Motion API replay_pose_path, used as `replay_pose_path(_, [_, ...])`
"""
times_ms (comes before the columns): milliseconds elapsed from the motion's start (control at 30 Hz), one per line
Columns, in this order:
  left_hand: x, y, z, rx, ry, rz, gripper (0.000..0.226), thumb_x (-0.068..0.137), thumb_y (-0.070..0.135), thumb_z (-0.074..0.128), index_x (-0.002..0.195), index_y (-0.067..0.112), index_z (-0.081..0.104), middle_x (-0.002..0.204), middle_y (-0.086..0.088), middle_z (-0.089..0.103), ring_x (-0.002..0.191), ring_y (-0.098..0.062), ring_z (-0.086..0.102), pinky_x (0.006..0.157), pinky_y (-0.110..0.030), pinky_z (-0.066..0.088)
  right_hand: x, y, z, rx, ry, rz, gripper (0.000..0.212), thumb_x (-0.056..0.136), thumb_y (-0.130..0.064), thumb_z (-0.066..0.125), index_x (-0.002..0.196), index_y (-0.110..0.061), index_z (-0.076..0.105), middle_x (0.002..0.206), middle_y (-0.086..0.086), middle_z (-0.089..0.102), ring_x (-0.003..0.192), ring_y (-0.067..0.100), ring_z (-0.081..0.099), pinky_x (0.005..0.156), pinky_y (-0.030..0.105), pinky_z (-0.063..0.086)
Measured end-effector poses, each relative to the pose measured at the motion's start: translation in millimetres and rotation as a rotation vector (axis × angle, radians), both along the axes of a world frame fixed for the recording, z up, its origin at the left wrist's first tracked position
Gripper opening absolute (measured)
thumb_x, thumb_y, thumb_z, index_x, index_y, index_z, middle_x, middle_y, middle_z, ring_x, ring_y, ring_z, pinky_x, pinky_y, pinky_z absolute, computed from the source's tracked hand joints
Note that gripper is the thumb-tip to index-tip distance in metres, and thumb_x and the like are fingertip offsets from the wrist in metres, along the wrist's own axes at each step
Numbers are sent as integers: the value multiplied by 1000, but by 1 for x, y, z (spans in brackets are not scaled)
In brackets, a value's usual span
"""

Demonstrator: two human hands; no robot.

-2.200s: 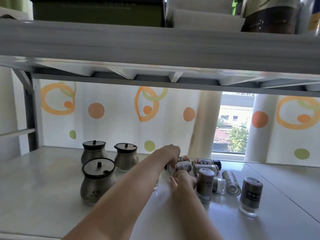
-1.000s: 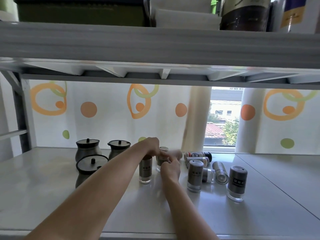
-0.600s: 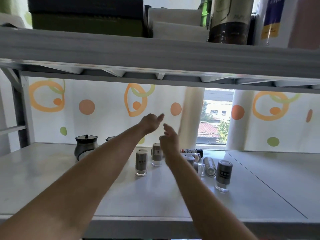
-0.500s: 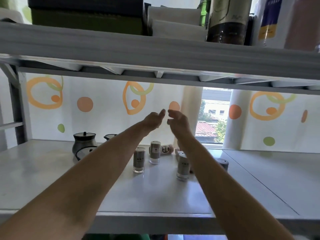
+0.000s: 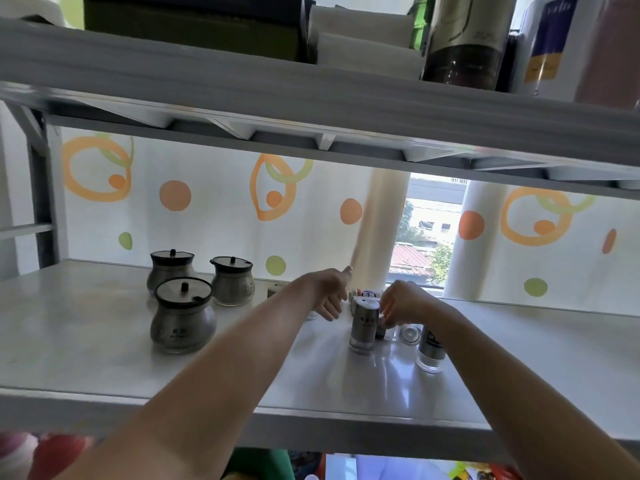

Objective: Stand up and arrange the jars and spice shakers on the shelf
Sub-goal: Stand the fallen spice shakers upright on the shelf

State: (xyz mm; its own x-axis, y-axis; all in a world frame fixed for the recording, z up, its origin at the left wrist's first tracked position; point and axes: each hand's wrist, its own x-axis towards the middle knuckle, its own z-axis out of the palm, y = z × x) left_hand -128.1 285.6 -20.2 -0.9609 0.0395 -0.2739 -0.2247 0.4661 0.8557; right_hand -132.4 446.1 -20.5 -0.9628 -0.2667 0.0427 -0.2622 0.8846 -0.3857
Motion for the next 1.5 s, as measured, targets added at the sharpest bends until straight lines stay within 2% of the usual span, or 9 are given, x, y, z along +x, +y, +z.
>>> replay_pose_path(167, [0,3,-11,73,-77,-23,76,98,53,15,137,-8,38,139,-31,44,127,-41,47,106,-44,41,-7,-2,-6,92,64,-20,39,60,-3,83,97,-6,70,100,12,70,89,24,67,79,31,55])
replay_pose_path(333, [-3,2,-17,128,-81,-56,76,98,53,15,131,-9,44,133,-27,51,124,-38,50,106,-42,40,-10,-9,-12,147,119,-48,20,62,3,75,72,-12,66,95,14,70,88,28,67,71,29,50])
replay_pose_path(433, [-3,0,-18,153,-74,-70,78,98,54,15,133,-10,44,114,-23,53,107,-33,52,102,-40,40,-15,-11,-14,156,128,-47,25,61,5,75,82,-8,70,95,14,70,87,28,68,75,32,54])
replay_pose_path(800, [-4,-6,-25,263,-34,-47,68,100,48,20,131,-5,49,126,-20,55,113,-27,53,103,-35,39,-20,-19,-17,245,131,-43,22,62,-7,79,79,-12,66,88,11,65,75,23,55,65,24,41])
replay_pose_path(900, [-3,-7,-17,170,90,-21,59,100,44,25,126,0,55,126,-14,58,117,-21,54,102,-32,38,-27,-16,-17,75,134,-37,14,67,-2,72,65,-14,65,72,6,62,72,21,59,58,24,42])
replay_pose_path(1000, [-3,-8,-5,-46,246,-26,49,100,43,30,104,5,61,101,-11,58,95,-21,52,88,-29,39,-31,-13,-18,-83,131,4,13,73,0,65,83,-4,73,74,10,65,69,19,56,57,23,42])
replay_pose_path(1167, [-2,-7,8,-218,312,-108,44,100,40,30,86,7,56,91,-12,51,77,-21,44,59,-23,32,-32,-15,-17,-214,56,49,22,78,3,63,100,1,67,90,21,68,61,11,52,48,13,41])
replay_pose_path(1400, [-7,-3,10,-431,370,-167,47,99,42,35,65,12,48,80,-9,50,74,-21,43,70,-28,34,-37,-14,-14,-233,10,91,35,74,9,67,108,3,60,90,12,64,70,14,59,46,11,44])
replay_pose_path(1500, [-4,2,13,-461,366,-236,50,100,41,34,86,1,61,87,-10,51,77,-21,45,71,-28,34,-39,-11,-14,-237,7,110,39,71,9,69,108,3,60,96,16,67,74,17,61,47,11,45])
